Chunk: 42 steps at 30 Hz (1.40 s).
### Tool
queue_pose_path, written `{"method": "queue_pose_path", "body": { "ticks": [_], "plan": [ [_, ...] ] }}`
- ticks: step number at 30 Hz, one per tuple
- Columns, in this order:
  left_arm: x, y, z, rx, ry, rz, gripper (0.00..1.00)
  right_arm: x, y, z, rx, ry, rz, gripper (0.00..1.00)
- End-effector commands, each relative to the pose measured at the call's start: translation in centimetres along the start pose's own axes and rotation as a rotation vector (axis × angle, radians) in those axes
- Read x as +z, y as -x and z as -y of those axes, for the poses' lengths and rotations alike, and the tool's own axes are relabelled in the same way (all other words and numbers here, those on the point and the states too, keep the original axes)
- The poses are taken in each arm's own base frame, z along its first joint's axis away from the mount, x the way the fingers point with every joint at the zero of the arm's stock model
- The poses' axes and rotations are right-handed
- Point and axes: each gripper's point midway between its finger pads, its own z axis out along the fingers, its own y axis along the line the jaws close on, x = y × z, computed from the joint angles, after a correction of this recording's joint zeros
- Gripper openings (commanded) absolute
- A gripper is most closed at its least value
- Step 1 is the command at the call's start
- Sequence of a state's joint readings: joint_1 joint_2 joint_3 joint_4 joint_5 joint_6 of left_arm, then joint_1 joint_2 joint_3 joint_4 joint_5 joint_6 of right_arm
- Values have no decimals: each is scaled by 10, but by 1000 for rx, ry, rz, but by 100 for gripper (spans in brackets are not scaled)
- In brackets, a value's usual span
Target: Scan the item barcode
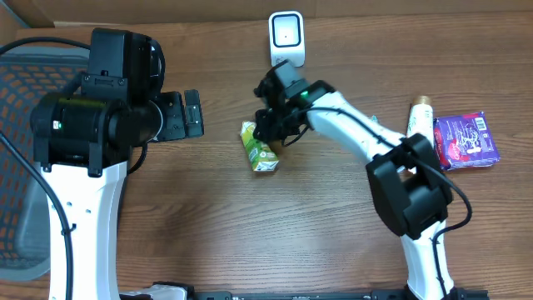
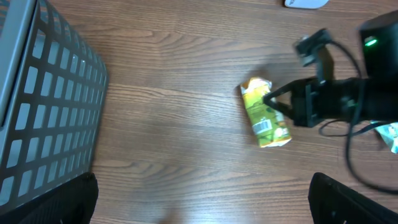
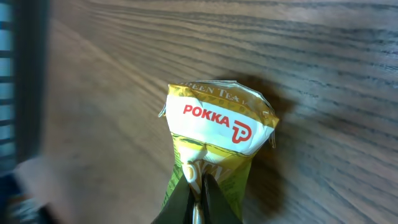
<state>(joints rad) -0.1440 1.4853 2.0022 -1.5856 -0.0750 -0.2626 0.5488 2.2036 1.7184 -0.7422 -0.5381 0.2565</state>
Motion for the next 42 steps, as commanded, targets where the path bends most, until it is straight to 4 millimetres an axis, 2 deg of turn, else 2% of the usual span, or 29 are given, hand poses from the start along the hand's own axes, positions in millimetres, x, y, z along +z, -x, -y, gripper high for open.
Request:
{"method": "queue_pose_path", "body": {
  "ticks": [1,9,11,12,15,23,26,32,37,40,42],
  "plan": [
    [-1,1,0,-15,1,5,99,-13,1,-17,-19,186,-28,4],
    [-1,1,0,-14,1,5,100,20,-14,18,60,184,-106,5],
    [-1,1,0,-14,1,5,100,21,-13,23,62,161,-102,9],
    [-1,1,0,-14,1,5,100,21,-12,28,63,137,-95,16],
    [-1,1,0,-14,1,5,99,16,-6,41,79,103,-74,30],
    [-1,1,0,-14,1,5,100,-11,3,97,150,9,-34,39],
    [-1,1,0,-14,1,5,100,-18,3,106,146,5,-33,42],
    [-1,1,0,-14,1,5,99,-31,5,103,109,6,-39,50],
    [-1,1,0,-14,1,5,99,-40,15,87,17,60,-17,63],
    [-1,1,0,-14,1,5,100,-35,19,79,-21,73,-4,71],
    [-1,1,0,-14,1,5,100,-29,21,71,-52,80,3,73]
  ]
}}
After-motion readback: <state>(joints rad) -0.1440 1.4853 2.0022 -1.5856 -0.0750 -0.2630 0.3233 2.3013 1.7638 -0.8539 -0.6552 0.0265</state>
